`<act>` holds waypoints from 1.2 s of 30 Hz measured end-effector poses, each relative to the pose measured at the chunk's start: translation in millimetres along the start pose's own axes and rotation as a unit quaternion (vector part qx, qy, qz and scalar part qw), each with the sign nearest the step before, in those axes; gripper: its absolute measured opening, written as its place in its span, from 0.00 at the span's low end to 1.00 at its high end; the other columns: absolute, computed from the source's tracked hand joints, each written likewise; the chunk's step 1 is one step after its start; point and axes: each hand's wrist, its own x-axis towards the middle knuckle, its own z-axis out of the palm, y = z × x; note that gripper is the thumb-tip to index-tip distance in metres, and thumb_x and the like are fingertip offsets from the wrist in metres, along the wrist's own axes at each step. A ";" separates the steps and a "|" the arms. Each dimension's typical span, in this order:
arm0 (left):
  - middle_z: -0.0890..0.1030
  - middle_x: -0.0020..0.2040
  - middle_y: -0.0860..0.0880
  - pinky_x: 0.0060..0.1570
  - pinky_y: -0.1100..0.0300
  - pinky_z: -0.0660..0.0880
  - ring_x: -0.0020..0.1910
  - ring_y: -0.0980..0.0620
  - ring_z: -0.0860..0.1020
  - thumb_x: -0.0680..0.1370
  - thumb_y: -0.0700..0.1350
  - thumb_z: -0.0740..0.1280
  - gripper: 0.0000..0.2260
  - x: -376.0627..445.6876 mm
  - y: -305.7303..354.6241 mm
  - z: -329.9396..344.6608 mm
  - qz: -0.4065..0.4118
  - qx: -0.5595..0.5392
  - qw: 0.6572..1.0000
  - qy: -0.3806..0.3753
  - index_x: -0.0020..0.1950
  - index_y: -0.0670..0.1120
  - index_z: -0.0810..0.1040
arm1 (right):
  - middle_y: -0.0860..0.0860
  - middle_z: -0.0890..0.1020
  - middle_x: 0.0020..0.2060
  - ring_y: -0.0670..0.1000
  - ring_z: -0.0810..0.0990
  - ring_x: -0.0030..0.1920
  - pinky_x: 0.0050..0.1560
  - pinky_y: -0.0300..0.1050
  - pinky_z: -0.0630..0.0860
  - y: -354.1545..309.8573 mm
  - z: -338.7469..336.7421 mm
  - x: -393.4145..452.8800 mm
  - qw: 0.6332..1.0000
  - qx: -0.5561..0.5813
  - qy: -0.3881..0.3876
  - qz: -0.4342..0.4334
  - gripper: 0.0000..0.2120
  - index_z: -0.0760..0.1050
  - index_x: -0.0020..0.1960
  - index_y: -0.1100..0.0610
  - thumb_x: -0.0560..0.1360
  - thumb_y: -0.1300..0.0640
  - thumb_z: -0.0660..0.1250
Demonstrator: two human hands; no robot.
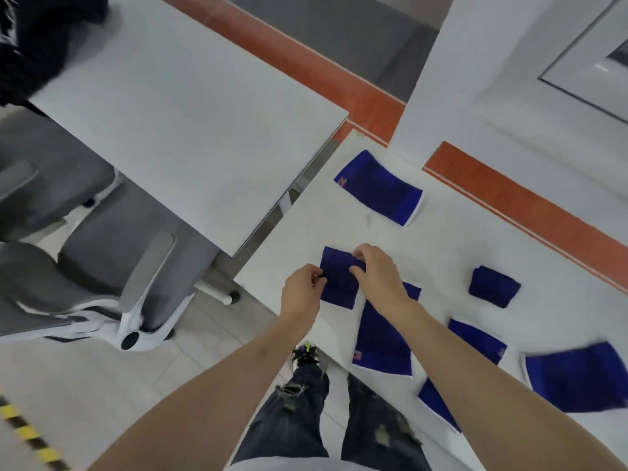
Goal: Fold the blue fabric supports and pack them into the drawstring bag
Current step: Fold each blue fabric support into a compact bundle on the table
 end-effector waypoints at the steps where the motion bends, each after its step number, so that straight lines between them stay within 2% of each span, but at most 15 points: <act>1: 0.81 0.46 0.54 0.36 0.65 0.69 0.43 0.57 0.78 0.83 0.44 0.65 0.04 3.3 -0.4 0.8 -0.003 -0.001 1.000 0.000 0.56 0.49 0.79 | 0.51 0.80 0.57 0.51 0.79 0.55 0.56 0.44 0.77 -0.3 2.5 3.2 1.000 -0.003 0.004 0.001 0.12 0.75 0.62 0.55 0.80 0.58 0.70; 6: 0.81 0.45 0.53 0.36 0.63 0.70 0.42 0.56 0.79 0.83 0.44 0.65 0.03 18.0 -4.7 3.1 -0.015 -0.006 1.000 0.004 0.54 0.49 0.78 | 0.51 0.80 0.55 0.49 0.78 0.52 0.53 0.40 0.74 2.6 13.6 16.9 1.000 -0.002 0.016 0.008 0.10 0.75 0.61 0.55 0.80 0.58 0.70; 11: 0.81 0.46 0.53 0.41 0.60 0.75 0.44 0.54 0.80 0.83 0.44 0.65 0.03 26.5 -13.2 9.6 -0.026 0.000 1.000 -0.010 0.55 0.49 0.77 | 0.52 0.79 0.55 0.51 0.79 0.52 0.55 0.44 0.77 8.2 23.9 25.4 1.000 -0.014 0.007 0.007 0.09 0.75 0.60 0.56 0.81 0.58 0.69; 16: 0.79 0.44 0.53 0.38 0.60 0.72 0.41 0.55 0.77 0.83 0.43 0.64 0.02 32.4 -16.3 16.0 -0.030 0.018 0.999 -0.008 0.53 0.49 0.77 | 0.54 0.76 0.62 0.53 0.79 0.58 0.60 0.46 0.77 16.1 33.5 29.9 1.000 -0.025 -0.001 0.002 0.17 0.74 0.70 0.57 0.82 0.59 0.68; 18: 0.78 0.46 0.52 0.40 0.60 0.71 0.43 0.54 0.77 0.83 0.44 0.65 0.02 33.3 -18.4 17.4 -0.026 0.033 0.999 -0.003 0.53 0.49 0.77 | 0.54 0.74 0.62 0.53 0.78 0.57 0.62 0.45 0.76 18.6 34.8 30.7 1.000 -0.026 -0.002 0.011 0.19 0.74 0.72 0.59 0.82 0.58 0.68; 21: 0.77 0.48 0.52 0.43 0.59 0.71 0.44 0.52 0.77 0.83 0.47 0.65 0.03 35.0 -23.5 17.5 -0.033 0.053 0.998 0.004 0.53 0.48 0.77 | 0.53 0.73 0.59 0.51 0.77 0.55 0.62 0.45 0.77 21.5 37.0 31.3 1.000 -0.028 0.003 0.011 0.18 0.75 0.70 0.60 0.81 0.57 0.69; 25: 0.78 0.49 0.52 0.43 0.57 0.73 0.45 0.51 0.77 0.83 0.48 0.64 0.05 35.1 -24.8 17.3 -0.017 0.080 0.997 0.000 0.52 0.48 0.77 | 0.51 0.73 0.58 0.49 0.76 0.53 0.59 0.42 0.77 18.0 35.5 34.6 1.000 -0.022 -0.001 0.013 0.13 0.77 0.64 0.58 0.81 0.58 0.70; 29: 0.77 0.54 0.51 0.48 0.52 0.78 0.49 0.50 0.78 0.82 0.47 0.66 0.05 35.0 -26.8 11.7 -0.021 0.058 0.998 0.009 0.57 0.49 0.77 | 0.47 0.79 0.50 0.48 0.78 0.48 0.54 0.47 0.79 15.6 20.0 31.8 0.998 0.036 -0.052 0.004 0.06 0.77 0.56 0.51 0.79 0.56 0.70; 33: 0.77 0.60 0.53 0.54 0.54 0.78 0.54 0.52 0.77 0.80 0.45 0.69 0.19 39.8 -20.5 -3.2 0.018 -0.052 0.998 -0.025 0.71 0.51 0.71 | 0.44 0.82 0.48 0.45 0.80 0.47 0.49 0.42 0.78 6.0 1.2 20.6 0.989 0.118 -0.091 0.003 0.06 0.76 0.54 0.48 0.79 0.55 0.71; 36: 0.81 0.56 0.53 0.53 0.57 0.77 0.53 0.54 0.77 0.80 0.43 0.69 0.17 45.4 -6.5 -16.6 0.086 -0.064 0.993 -0.039 0.69 0.52 0.75 | 0.44 0.82 0.50 0.44 0.80 0.48 0.48 0.36 0.75 -0.5 -7.4 19.2 0.987 0.145 -0.062 -0.015 0.08 0.78 0.57 0.48 0.79 0.55 0.72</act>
